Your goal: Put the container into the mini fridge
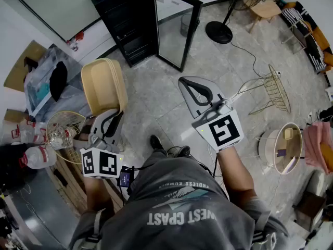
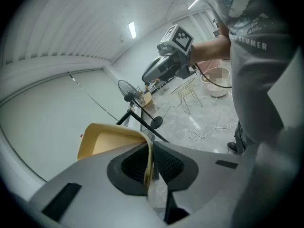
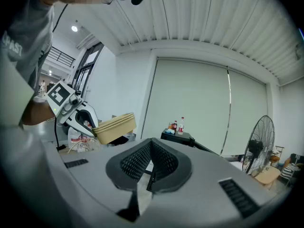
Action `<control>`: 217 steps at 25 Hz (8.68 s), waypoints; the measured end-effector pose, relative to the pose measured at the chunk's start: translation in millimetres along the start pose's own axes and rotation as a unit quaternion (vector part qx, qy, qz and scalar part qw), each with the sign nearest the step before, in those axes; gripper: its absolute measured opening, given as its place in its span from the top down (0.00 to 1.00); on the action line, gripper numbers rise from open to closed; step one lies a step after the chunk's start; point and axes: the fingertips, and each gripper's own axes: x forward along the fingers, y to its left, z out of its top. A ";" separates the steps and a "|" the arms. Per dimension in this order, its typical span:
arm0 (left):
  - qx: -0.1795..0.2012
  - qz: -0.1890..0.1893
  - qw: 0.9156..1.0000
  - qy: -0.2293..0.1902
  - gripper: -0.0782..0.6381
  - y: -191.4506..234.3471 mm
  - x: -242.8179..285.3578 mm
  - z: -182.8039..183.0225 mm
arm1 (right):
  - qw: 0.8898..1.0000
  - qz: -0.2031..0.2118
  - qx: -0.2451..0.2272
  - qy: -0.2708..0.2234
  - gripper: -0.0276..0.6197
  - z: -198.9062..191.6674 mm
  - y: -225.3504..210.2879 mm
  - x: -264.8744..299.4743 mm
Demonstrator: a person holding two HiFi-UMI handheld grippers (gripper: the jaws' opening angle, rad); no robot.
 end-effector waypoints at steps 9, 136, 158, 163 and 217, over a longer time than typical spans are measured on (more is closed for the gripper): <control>0.003 -0.004 1.000 -0.008 0.83 17.7 10.6 -15.8 | 1.000 -0.006 0.006 0.000 0.91 0.4 -0.9 25.5; -0.053 -0.073 0.996 0.020 0.83 307.8 400.3 -150.1 | 0.995 0.065 0.062 0.039 0.91 -71.4 -237.3 453.8; -0.100 -0.108 0.988 0.055 0.83 289.5 496.5 -184.5 | 0.987 0.118 0.080 0.074 0.91 -125.2 -253.6 507.3; -0.107 -0.113 0.986 0.064 0.83 282.3 517.2 -193.0 | 0.985 0.121 0.086 0.083 0.91 -139.3 -258.0 507.7; -0.161 -0.110 0.964 0.178 0.83 285.1 739.2 -357.8 | 0.968 0.142 0.131 0.163 0.91 -252.6 -269.6 532.2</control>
